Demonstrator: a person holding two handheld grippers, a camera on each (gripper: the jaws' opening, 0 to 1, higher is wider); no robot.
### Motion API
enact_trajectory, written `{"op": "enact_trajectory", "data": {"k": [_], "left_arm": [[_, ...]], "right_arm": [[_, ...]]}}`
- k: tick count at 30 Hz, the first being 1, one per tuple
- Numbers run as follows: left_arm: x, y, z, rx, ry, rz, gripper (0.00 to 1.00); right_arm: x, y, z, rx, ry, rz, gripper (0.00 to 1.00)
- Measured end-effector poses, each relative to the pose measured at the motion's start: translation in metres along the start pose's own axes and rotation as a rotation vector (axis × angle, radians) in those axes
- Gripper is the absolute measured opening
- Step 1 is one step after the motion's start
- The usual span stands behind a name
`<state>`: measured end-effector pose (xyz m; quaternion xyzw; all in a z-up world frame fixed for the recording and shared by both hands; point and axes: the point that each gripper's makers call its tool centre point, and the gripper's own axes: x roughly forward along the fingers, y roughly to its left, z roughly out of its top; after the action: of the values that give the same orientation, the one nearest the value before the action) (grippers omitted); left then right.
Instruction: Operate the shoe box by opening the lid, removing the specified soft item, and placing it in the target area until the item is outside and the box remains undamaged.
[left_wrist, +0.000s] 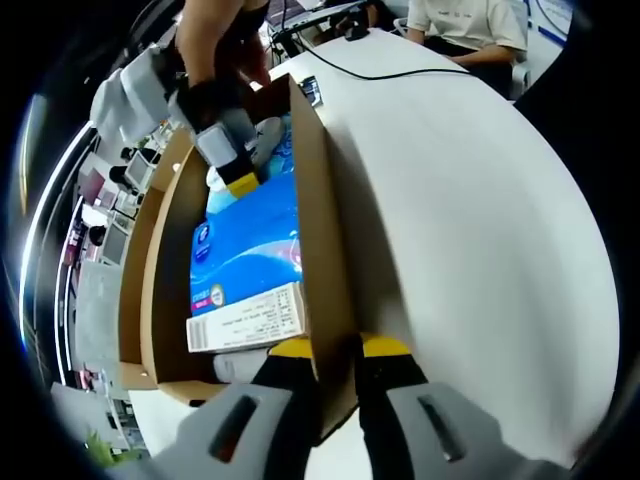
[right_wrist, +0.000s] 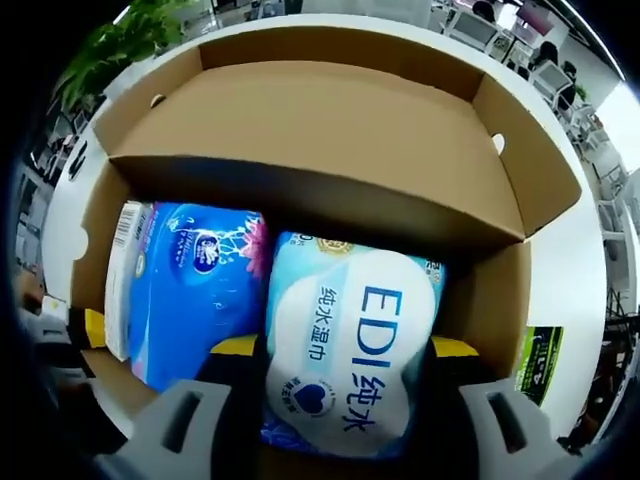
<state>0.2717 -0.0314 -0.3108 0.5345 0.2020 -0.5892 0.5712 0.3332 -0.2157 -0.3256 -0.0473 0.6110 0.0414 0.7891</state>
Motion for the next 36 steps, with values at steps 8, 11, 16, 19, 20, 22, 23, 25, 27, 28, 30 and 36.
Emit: {"op": "enact_trajectory", "data": {"k": [8,11,16,19,20,22,23,25,27,28,30,36], "left_arm": [[0.0,0.0,-0.001,0.001,0.0,0.0,0.12],[0.0,0.0,-0.001,0.003,0.001,-0.001,0.12],[0.0,-0.001,-0.001,0.003,0.001,-0.001,0.12],[0.0,-0.001,-0.001,0.002,0.002,-0.001,0.12],[0.0,-0.001,-0.001,0.001,0.002,-0.001,0.12],[0.0,-0.001,-0.001,0.0,0.003,0.0,0.12],[0.0,-0.001,0.0,0.001,0.002,0.0,0.12],[0.0,-0.001,0.0,0.001,0.003,0.0,0.12],[0.0,-0.001,0.0,0.001,0.004,0.0,0.12],[0.0,-0.001,0.0,0.001,0.004,0.0,0.12],[0.0,-0.001,-0.001,0.001,0.004,-0.001,0.12],[0.0,-0.001,-0.001,0.001,0.008,0.001,0.12]], "right_arm": [[0.015,-0.001,-0.003,0.045,0.067,-0.017,0.68],[0.015,0.0,-0.005,0.049,0.072,-0.005,0.69],[0.015,0.0,-0.005,0.048,0.068,0.007,0.69],[0.015,0.0,-0.006,0.05,0.054,0.021,0.7],[0.016,0.001,-0.006,0.05,0.053,0.024,0.7],[0.016,0.002,-0.007,0.049,0.058,0.022,0.7],[0.015,0.003,-0.008,0.049,0.057,0.021,0.7],[0.014,0.006,-0.011,0.048,0.052,0.022,0.7],[0.013,0.008,-0.013,0.048,0.053,0.022,0.7],[0.012,0.009,-0.014,0.048,0.052,0.022,0.7],[0.011,0.013,-0.017,0.048,0.051,0.019,0.7],[0.008,0.019,-0.023,0.047,0.059,0.022,0.7]]}}
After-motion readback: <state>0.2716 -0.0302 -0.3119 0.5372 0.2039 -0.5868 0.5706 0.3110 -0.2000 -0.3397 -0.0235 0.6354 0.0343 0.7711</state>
